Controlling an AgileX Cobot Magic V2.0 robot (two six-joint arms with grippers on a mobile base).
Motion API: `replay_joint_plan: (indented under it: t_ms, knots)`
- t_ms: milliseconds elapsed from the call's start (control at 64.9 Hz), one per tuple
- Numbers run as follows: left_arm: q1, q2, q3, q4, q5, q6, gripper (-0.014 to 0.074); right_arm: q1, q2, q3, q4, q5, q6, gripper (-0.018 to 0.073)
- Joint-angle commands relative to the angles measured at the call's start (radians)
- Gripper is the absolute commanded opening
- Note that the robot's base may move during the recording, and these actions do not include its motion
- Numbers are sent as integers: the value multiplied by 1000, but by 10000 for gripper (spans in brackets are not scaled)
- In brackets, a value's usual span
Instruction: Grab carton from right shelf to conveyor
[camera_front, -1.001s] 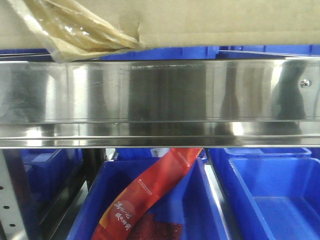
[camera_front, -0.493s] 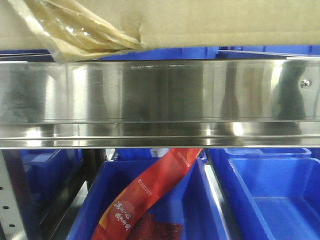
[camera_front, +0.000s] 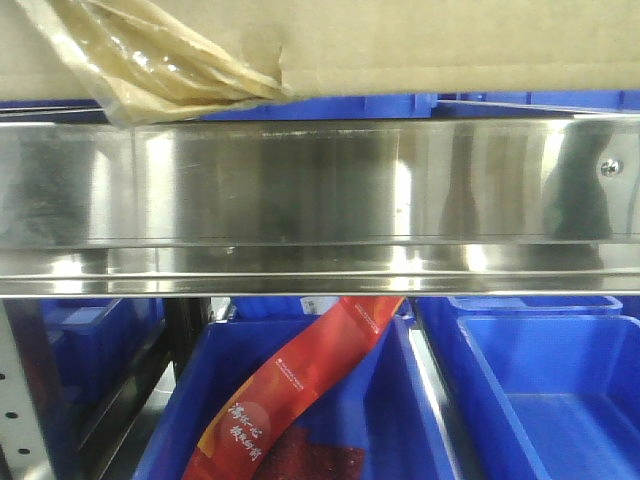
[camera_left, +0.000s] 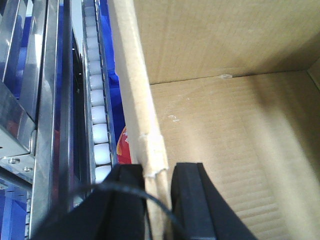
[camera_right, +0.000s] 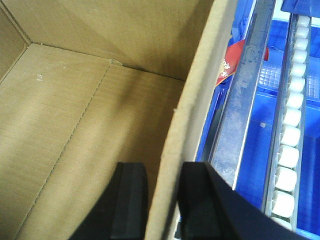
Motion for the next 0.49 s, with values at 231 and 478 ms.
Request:
replay_joint_plan:
  t_ms: [231,478]
  knots:
    - [-5,-11,-3,-13,-28,9,-8,7,-21,-7,21,-43,-32,-67]
    - [-5,-11,-3,-13,-28,9,-8,7,-21,-7,21,-43,-32,-67]
